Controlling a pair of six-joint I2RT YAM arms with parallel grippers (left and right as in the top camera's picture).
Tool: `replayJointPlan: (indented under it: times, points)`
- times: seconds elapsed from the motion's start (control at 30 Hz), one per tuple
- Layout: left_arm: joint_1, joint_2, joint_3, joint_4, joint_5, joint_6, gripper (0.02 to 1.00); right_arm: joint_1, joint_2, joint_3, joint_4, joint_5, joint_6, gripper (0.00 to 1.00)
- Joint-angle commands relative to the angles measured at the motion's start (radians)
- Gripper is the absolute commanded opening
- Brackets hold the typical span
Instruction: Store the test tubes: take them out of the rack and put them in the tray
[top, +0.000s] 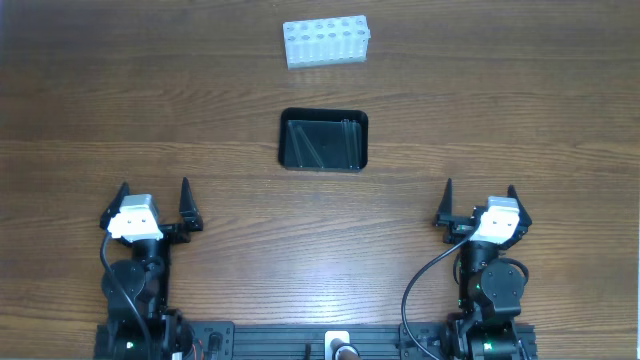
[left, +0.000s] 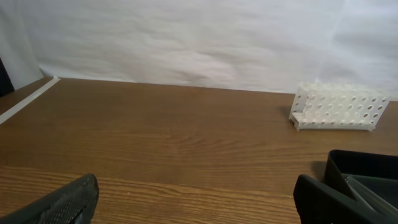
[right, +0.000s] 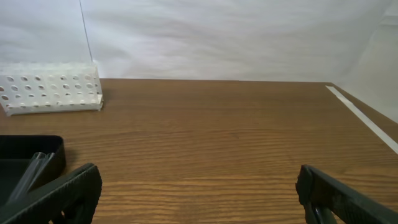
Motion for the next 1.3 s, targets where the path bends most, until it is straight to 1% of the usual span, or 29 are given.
replayJointPlan:
  times: [0.03,0.13,0.23,1.3]
  points:
    - [0.004,-0.007,-0.004,0.0,0.007,0.015,0.998,-0.014,-0.011,-0.005,-0.013,-0.083,-0.005,0.991]
    - [0.004,-0.007,-0.004,0.0,0.007,0.014,0.998,-0.014,-0.011,-0.005,-0.016,-0.123,-0.035,0.993]
    - [0.004,-0.007,-0.005,0.0,0.007,0.015,0.996,-0.014,-0.011,-0.005,-0.019,-0.135,-0.035,0.991]
    - [0.004,-0.007,-0.004,0.0,0.007,0.015,0.998,-0.014,-0.011,-0.005,-0.019,-0.135,-0.035,0.991]
